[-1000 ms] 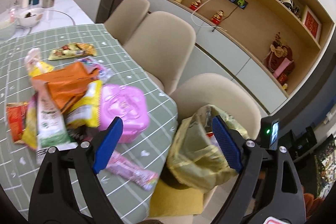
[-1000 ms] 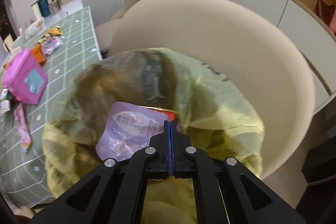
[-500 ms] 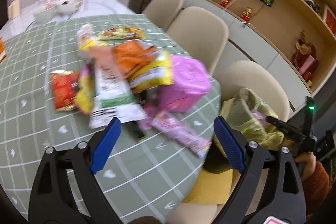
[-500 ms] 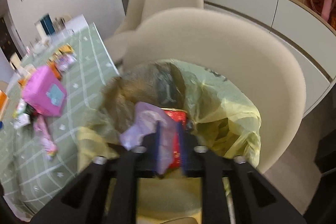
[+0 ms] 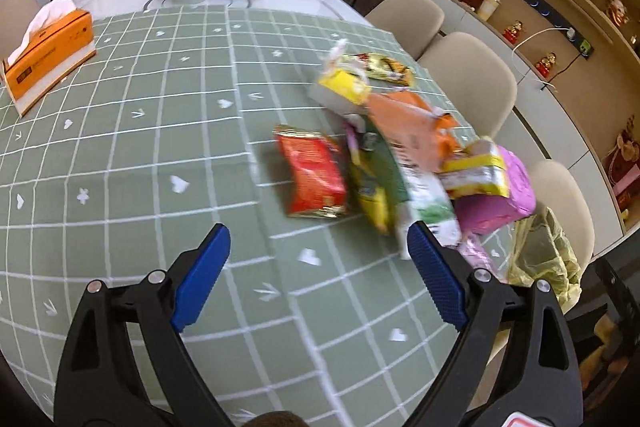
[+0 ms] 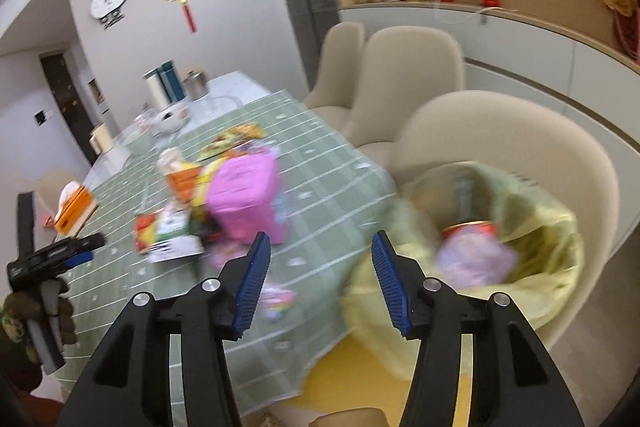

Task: Collect trash
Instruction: 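Grasp the red snack packet on the table with the left gripper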

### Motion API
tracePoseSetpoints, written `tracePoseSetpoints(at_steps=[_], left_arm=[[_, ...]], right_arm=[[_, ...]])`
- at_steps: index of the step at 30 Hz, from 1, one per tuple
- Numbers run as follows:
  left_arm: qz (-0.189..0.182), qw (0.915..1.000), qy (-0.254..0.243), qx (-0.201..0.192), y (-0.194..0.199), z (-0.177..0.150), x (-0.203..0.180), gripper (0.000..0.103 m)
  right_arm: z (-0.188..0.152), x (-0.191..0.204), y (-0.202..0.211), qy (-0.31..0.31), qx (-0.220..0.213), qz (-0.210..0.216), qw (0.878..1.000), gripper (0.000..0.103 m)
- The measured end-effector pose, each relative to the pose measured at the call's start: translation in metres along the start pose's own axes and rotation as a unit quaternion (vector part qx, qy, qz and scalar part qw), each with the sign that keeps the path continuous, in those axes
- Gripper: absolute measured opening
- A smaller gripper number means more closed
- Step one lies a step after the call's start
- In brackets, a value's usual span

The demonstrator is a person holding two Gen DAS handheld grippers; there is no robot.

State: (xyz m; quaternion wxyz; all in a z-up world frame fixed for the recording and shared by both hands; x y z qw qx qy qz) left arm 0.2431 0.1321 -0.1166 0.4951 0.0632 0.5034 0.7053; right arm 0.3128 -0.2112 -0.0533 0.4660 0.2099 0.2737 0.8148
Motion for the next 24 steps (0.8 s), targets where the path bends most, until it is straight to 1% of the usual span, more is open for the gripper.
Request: tracePoseSetpoints(at_steps=[2, 3, 5, 7, 9, 10, 12, 13, 14, 15, 16, 17, 19, 23, 24], left_arm=[[0.001, 0.9998, -0.005, 0.017, -0.008, 0.003, 0.010, 0.086], [-0.001, 0.9996, -0.008, 0.027, -0.013, 0.004, 0.013, 0.086], [-0.006, 0.9986, -0.015, 0.050, -0.025, 0.005, 0.018, 0.086], [-0.011, 0.9968, -0.033, 0.071, -0.038, 0.005, 0.018, 0.086], [-0.017, 0.9947, -0.056, 0.084, -0.047, 0.004, 0.015, 0.088], [-0.030, 0.9932, -0.059, 0.096, -0.052, 0.003, 0.013, 0.089], [-0.043, 0.9917, -0.056, 0.108, -0.060, 0.003, 0.009, 0.089], [-0.045, 0.9920, -0.056, 0.104, -0.063, 0.007, 0.009, 0.089], [-0.039, 0.9930, -0.054, 0.097, -0.066, 0.011, 0.009, 0.089], [-0.033, 0.9941, -0.046, 0.092, -0.070, 0.017, 0.009, 0.087], [-0.033, 0.9945, -0.042, 0.090, -0.071, 0.021, 0.008, 0.083], [-0.031, 0.9951, -0.043, 0.084, -0.073, 0.025, 0.005, 0.079], [-0.019, 0.9958, -0.056, 0.070, -0.079, 0.032, 0.000, 0.074], [0.006, 0.9945, -0.059, 0.086, -0.101, 0.036, -0.006, 0.062], [0.007, 0.9942, -0.059, 0.090, -0.105, 0.036, -0.008, 0.058]], right_arm=[[0.000, 0.026, -0.006, 0.005, 0.006, 0.003, 1.000, 0.050], [-0.001, 0.043, -0.013, 0.006, 0.015, 0.007, 1.000, 0.050], [-0.005, 0.064, -0.024, 0.002, 0.034, 0.014, 0.999, 0.050], [-0.008, 0.079, -0.031, -0.006, 0.045, 0.023, 0.999, 0.050], [-0.012, 0.091, -0.035, -0.007, 0.047, 0.021, 0.999, 0.050], [-0.014, 0.094, -0.037, -0.004, 0.049, 0.012, 0.999, 0.050], [-0.016, 0.099, -0.039, 0.010, 0.053, -0.005, 0.999, 0.050], [-0.017, 0.099, -0.040, 0.019, 0.054, -0.012, 0.998, 0.050], [-0.019, 0.098, -0.040, 0.026, 0.059, -0.030, 0.997, 0.050], [-0.019, 0.094, -0.041, 0.023, 0.061, -0.036, 0.997, 0.050], [-0.020, 0.092, -0.042, 0.017, 0.061, -0.034, 0.997, 0.050], [-0.019, 0.090, -0.044, 0.011, 0.061, -0.029, 0.998, 0.050], [-0.020, 0.088, -0.047, 0.013, 0.065, -0.036, 0.997, 0.050], [-0.020, 0.085, -0.056, 0.019, 0.073, -0.041, 0.996, 0.050], [-0.020, 0.084, -0.059, 0.024, 0.077, -0.042, 0.996, 0.050]])
Point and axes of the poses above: each gripper's, at about its wrist camera, not at the fingertips, and y roughly against the way its jaws point, x to its left, z to its top, the point moved 9 cm from there along -y, roughly the way its jaws point, and after that the axes turned 12 degrees about y, right-handed, at the moved point
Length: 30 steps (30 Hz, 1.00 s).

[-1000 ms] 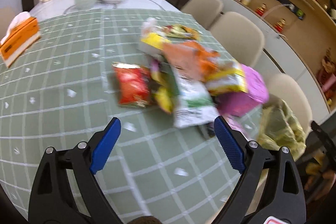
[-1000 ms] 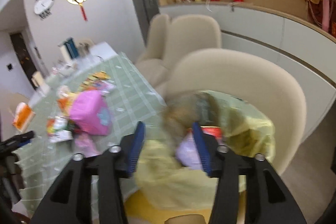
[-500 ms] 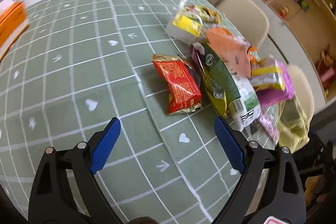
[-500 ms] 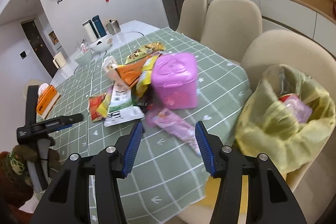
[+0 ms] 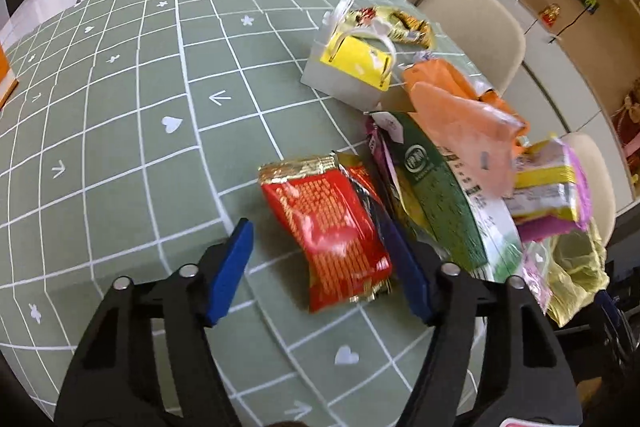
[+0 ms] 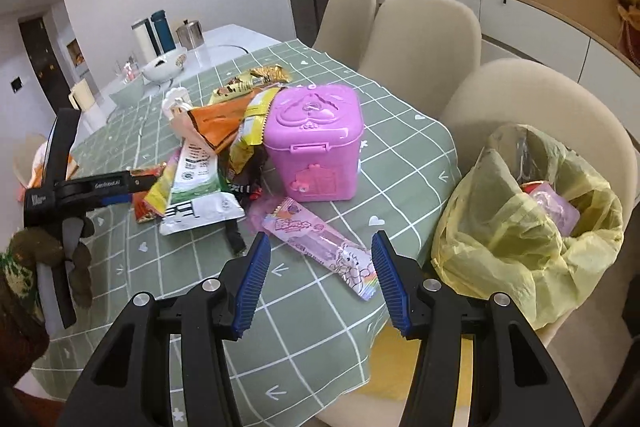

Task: Collect trash
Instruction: 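Grasp the red snack packet on the table with the left gripper, then grasp the pink candy stick packet with the right gripper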

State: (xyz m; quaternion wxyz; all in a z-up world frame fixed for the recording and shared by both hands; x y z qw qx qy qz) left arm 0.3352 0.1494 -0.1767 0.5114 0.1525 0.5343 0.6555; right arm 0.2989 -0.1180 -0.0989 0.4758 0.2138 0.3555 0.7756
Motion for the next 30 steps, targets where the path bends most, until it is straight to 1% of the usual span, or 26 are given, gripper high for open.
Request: tracePoseSetpoints(at_steps=[1, 2, 4, 5, 6, 10, 13, 15, 18, 21, 22, 26, 28, 30], left_arm=[[-0.007, 1.0000, 0.002, 0.005, -0.002, 0.000, -0.002, 0.046], [-0.026, 0.9995, 0.007, 0.017, -0.002, 0.000, -0.005, 0.039], [-0.051, 0.9983, 0.008, 0.027, 0.003, -0.001, -0.008, 0.035], [-0.049, 0.9986, -0.001, 0.021, 0.009, -0.002, -0.008, 0.030], [-0.043, 0.9988, -0.015, 0.015, 0.017, -0.003, -0.006, 0.027], [-0.040, 0.9985, -0.032, 0.019, 0.041, -0.023, 0.004, 0.027], [-0.024, 0.9987, -0.041, 0.015, 0.057, -0.039, 0.012, 0.027], [-0.017, 0.9989, -0.042, 0.009, 0.067, -0.048, 0.014, 0.027], [-0.013, 0.9991, -0.040, -0.003, 0.079, -0.053, 0.016, 0.027], [-0.004, 0.9985, -0.052, -0.020, 0.088, -0.055, 0.016, 0.027], [-0.003, 0.9982, -0.055, -0.022, 0.090, -0.056, 0.016, 0.027], [-0.007, 0.9980, -0.059, -0.024, 0.095, -0.057, 0.017, 0.027], [-0.008, 0.9976, -0.063, -0.029, 0.100, -0.059, 0.018, 0.027], [-0.008, 0.9972, -0.067, -0.032, 0.103, -0.060, 0.018, 0.028]], right_arm=[[0.000, 0.000, -0.003, 0.006, 0.004, 0.002, 1.000, 0.050], [0.001, 0.001, -0.006, 0.011, 0.007, 0.005, 1.000, 0.050], [0.000, 0.004, -0.015, 0.027, 0.021, 0.017, 0.999, 0.050], [-0.001, 0.005, -0.023, 0.038, 0.036, 0.026, 0.998, 0.050], [-0.003, 0.004, -0.030, 0.045, 0.046, 0.031, 0.997, 0.050], [0.004, -0.003, -0.049, 0.048, 0.046, 0.041, 0.997, 0.050], [0.009, -0.008, -0.070, 0.046, 0.056, 0.057, 0.996, 0.050], [0.008, -0.011, -0.085, 0.030, 0.069, 0.068, 0.995, 0.050], [0.002, -0.013, -0.100, 0.002, 0.088, 0.084, 0.993, 0.050], [-0.007, -0.001, -0.104, -0.012, 0.099, 0.108, 0.989, 0.050], [-0.008, 0.003, -0.101, -0.011, 0.097, 0.109, 0.989, 0.050], [-0.016, 0.032, -0.092, -0.014, 0.102, 0.142, 0.985, 0.050], [-0.020, 0.045, -0.087, -0.004, 0.102, 0.140, 0.985, 0.050], [-0.023, 0.057, -0.084, 0.017, 0.101, 0.122, 0.987, 0.050]])
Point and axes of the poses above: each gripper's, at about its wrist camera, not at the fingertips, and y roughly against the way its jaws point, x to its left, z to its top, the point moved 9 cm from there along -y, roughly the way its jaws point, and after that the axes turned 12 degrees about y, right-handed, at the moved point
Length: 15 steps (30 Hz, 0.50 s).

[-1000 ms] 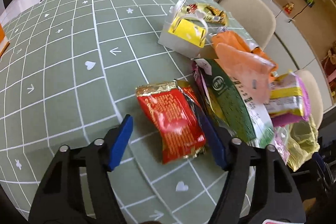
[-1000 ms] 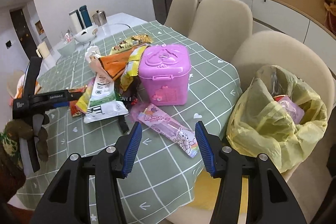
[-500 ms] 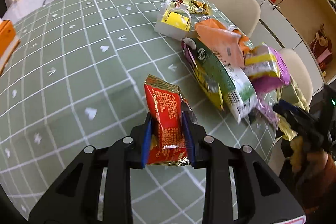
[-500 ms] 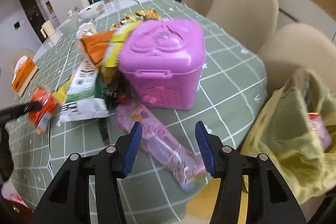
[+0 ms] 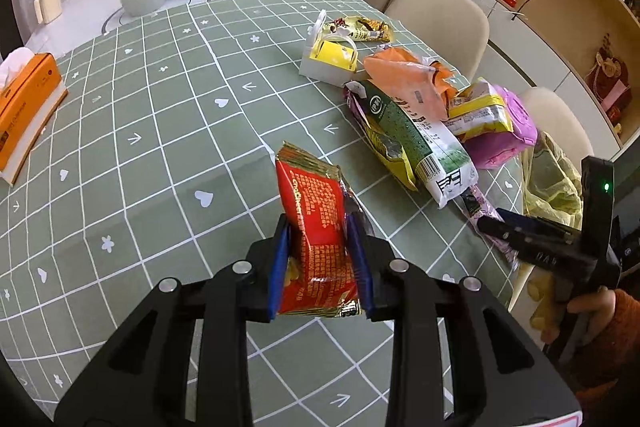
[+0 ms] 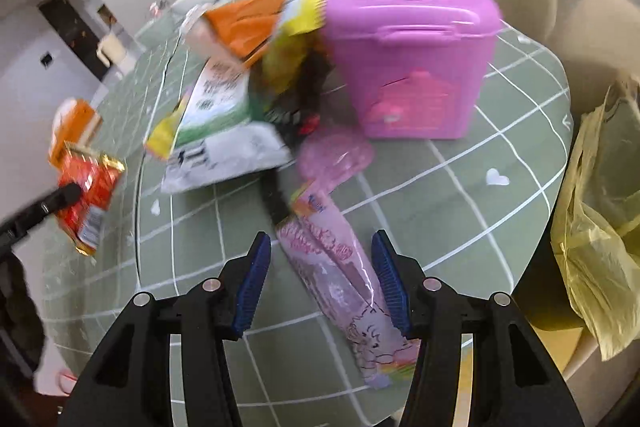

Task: Collect trash
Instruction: 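Grasp the pink candy stick packet with the right gripper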

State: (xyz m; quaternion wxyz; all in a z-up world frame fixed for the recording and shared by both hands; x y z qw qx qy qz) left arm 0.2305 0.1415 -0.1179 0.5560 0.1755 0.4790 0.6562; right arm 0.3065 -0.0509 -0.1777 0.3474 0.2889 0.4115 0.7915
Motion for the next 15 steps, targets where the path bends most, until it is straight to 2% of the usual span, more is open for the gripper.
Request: tracePoseSetpoints(at_steps=[3, 10, 15], left_arm=[[-0.002, 1.0000, -0.002, -0.003, 0.006, -0.001, 0.003, 0.028], [-0.010, 0.9999, 0.009, -0.005, 0.012, -0.004, 0.012, 0.028], [-0.017, 0.9994, 0.030, 0.000, 0.012, -0.008, 0.024, 0.028]], right_arm=[[-0.003, 0.014, -0.002, 0.017, 0.008, -0.016, 1.000, 0.050], [-0.006, 0.039, 0.001, 0.005, 0.012, 0.037, 0.999, 0.050], [0.007, 0.037, 0.026, 0.053, -0.028, -0.019, 0.998, 0.050]])
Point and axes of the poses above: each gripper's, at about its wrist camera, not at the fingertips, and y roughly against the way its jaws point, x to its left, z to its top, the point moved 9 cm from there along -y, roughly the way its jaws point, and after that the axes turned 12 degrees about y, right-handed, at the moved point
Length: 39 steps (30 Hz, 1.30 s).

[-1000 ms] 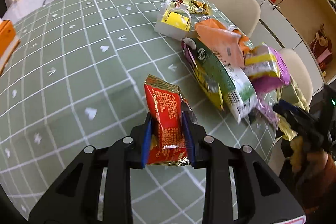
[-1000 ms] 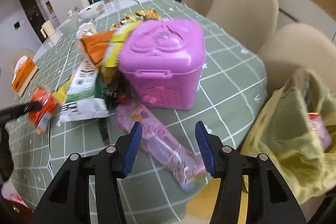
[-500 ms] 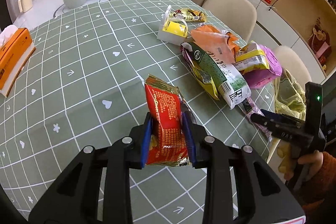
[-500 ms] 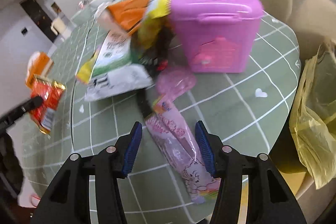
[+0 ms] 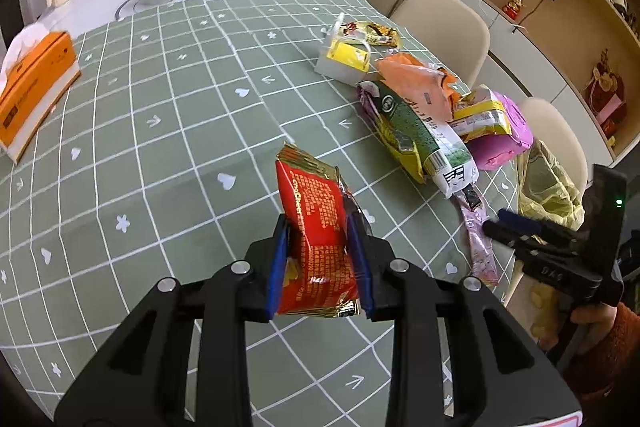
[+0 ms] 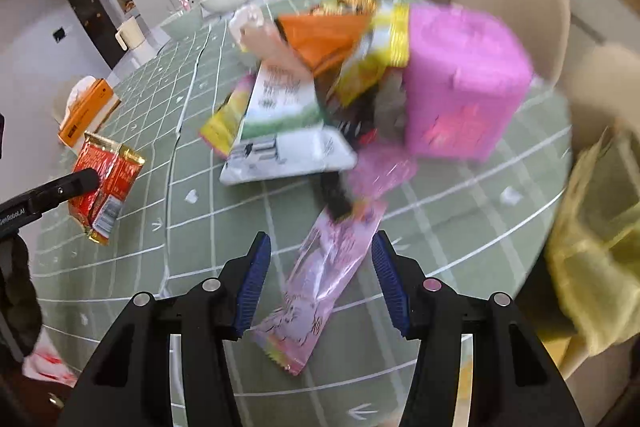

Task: Collect trash
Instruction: 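Grasp the pink candy stick packet with the right gripper, then release the red packet into the bin while the right gripper carries the pink packet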

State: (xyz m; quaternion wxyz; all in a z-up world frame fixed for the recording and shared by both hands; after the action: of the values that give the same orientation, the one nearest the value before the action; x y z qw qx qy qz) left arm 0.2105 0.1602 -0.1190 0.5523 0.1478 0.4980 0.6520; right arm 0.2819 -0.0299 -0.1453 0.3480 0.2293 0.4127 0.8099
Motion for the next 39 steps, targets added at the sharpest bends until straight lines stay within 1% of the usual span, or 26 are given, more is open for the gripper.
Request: tracePoseSetpoints(at_steps=[2, 4, 7, 9, 10, 11, 12, 14, 15, 18, 20, 23, 29, 32, 34, 39], left_arm=[[-0.002, 1.0000, 0.008, 0.004, -0.002, -0.003, 0.005, 0.028], [-0.003, 0.9999, 0.014, 0.008, -0.004, -0.007, 0.008, 0.028], [-0.004, 0.9998, 0.015, 0.013, -0.005, -0.011, 0.008, 0.028], [-0.004, 0.9998, 0.013, 0.014, -0.005, -0.012, 0.007, 0.028], [-0.004, 0.9998, 0.012, 0.014, -0.004, -0.013, 0.007, 0.028], [-0.003, 0.9998, 0.011, 0.013, -0.003, -0.013, 0.007, 0.028], [-0.003, 0.9999, 0.011, 0.013, -0.002, -0.012, 0.007, 0.028], [-0.003, 0.9999, 0.011, 0.012, -0.001, -0.012, 0.007, 0.028], [-0.002, 0.9999, 0.010, 0.011, 0.001, -0.011, 0.007, 0.028], [-0.002, 1.0000, 0.006, 0.006, 0.003, -0.006, 0.003, 0.028], [-0.006, 1.0000, -0.004, -0.001, 0.007, 0.001, -0.006, 0.028], [-0.018, 0.9994, -0.026, -0.015, 0.013, 0.013, -0.030, 0.028], [-0.060, 0.9947, -0.066, -0.052, 0.031, 0.048, -0.095, 0.028], [-0.077, 0.9913, -0.084, -0.066, 0.037, 0.059, -0.127, 0.028], [-0.089, 0.9887, -0.097, -0.072, 0.040, 0.062, -0.151, 0.028], [-0.108, 0.9833, -0.126, -0.075, 0.035, 0.057, -0.205, 0.028]], right_arm=[[0.002, -0.005, 0.000, 0.003, 0.007, -0.012, 1.000, 0.050], [0.003, -0.011, -0.003, -0.009, 0.013, -0.005, 1.000, 0.050], [0.001, -0.008, -0.017, -0.019, 0.034, -0.014, 0.999, 0.050], [-0.004, -0.001, -0.027, -0.006, 0.053, -0.024, 0.998, 0.049], [-0.008, 0.000, -0.029, 0.002, 0.063, -0.030, 0.998, 0.047], [-0.014, 0.003, -0.033, 0.013, 0.077, -0.039, 0.996, 0.036], [-0.014, 0.003, -0.031, 0.015, 0.074, -0.044, 0.996, 0.029], [-0.014, 0.004, -0.025, 0.002, 0.067, -0.023, 0.998, 0.018], [-0.013, 0.004, -0.018, -0.006, 0.059, -0.013, 0.998, 0.016], [-0.004, 0.004, 0.008, 0.004, 0.031, -0.016, 0.999, 0.016], [0.002, 0.005, 0.025, 0.009, 0.013, -0.018, 1.000, 0.015], [0.016, 0.001, 0.056, 0.012, -0.023, -0.023, 0.999, 0.015], [0.044, -0.021, 0.114, 0.024, -0.082, -0.056, 0.995, 0.015], [0.054, -0.038, 0.145, 0.024, -0.113, -0.076, 0.990, 0.015], [0.058, -0.051, 0.165, 0.031, -0.131, -0.098, 0.986, 0.015], [0.056, -0.080, 0.195, 0.034, -0.155, -0.126, 0.979, 0.015]])
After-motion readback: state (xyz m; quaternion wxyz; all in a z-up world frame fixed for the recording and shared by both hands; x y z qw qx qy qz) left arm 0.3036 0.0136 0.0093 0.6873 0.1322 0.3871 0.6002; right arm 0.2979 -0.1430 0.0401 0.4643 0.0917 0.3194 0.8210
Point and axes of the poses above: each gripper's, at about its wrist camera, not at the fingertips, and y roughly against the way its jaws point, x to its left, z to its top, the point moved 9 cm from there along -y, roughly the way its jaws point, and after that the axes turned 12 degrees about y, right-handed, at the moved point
